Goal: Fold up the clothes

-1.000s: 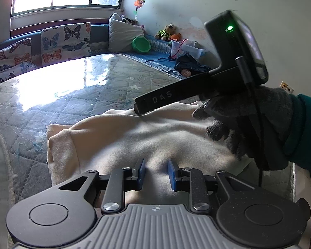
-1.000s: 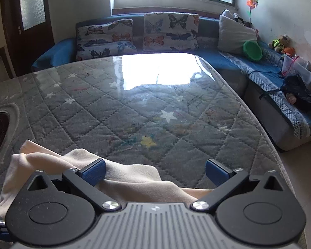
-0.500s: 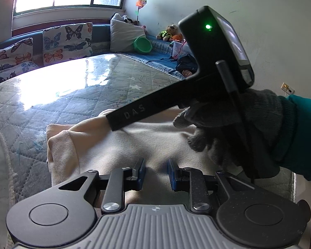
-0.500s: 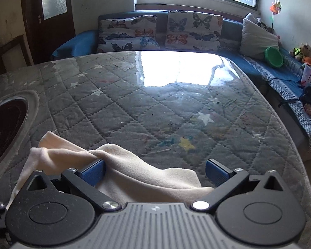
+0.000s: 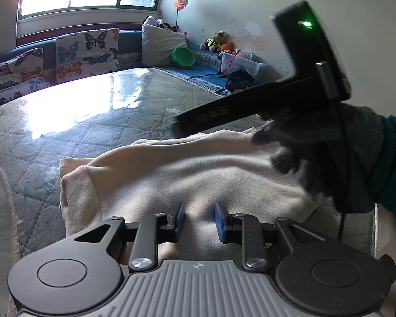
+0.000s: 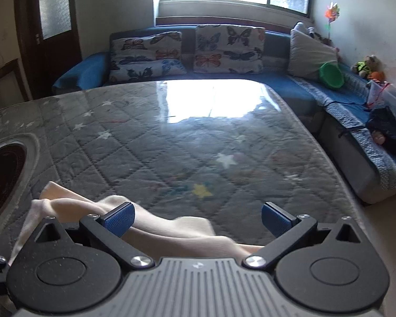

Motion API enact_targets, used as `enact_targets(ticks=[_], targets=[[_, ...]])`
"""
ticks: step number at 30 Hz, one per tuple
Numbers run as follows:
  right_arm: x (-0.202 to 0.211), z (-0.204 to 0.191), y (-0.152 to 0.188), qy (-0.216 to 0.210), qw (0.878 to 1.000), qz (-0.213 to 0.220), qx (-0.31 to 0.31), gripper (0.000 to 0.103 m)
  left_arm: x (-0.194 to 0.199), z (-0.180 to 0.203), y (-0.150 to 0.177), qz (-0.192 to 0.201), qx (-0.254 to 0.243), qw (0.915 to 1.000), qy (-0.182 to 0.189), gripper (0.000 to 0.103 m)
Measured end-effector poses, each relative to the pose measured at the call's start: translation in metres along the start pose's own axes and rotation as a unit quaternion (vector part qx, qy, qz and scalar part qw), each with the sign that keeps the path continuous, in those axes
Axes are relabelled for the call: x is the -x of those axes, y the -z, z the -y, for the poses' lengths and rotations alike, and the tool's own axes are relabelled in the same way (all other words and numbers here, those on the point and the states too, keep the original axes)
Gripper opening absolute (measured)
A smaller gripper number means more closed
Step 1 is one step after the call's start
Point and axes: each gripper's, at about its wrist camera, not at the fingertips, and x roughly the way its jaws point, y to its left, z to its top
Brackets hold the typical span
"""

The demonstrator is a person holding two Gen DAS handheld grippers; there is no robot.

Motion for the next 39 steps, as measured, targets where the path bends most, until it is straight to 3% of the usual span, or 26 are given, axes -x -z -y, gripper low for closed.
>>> enact_targets(ticks=[6,10,32,39], targets=[[0.004,0.027,0.011,0.048,0.999,-0.015,-0.003,0.103,0.000,0.000,0.000,0.001,0.000,1.0000,0.000,0.030],[-0.007,0.036,0.016,0.058,0.998,-0.029,-0.017,0.103,-0.002,-0.002,-0.001,0.001,0.001,1.0000,0.001,0.030],[-0.017,0.036,0.016,0.059,0.997,-0.030,-0.025,0.103,0.000,0.003,-0.001,0.000,0.000,1.0000,0.000,0.032],[-0.004,0.036,0.015,0.055,0.998,-0.015,-0.027,0.103,0.002,0.009,-0.001,-0.001,-0.003,1.0000,0.002,0.046]])
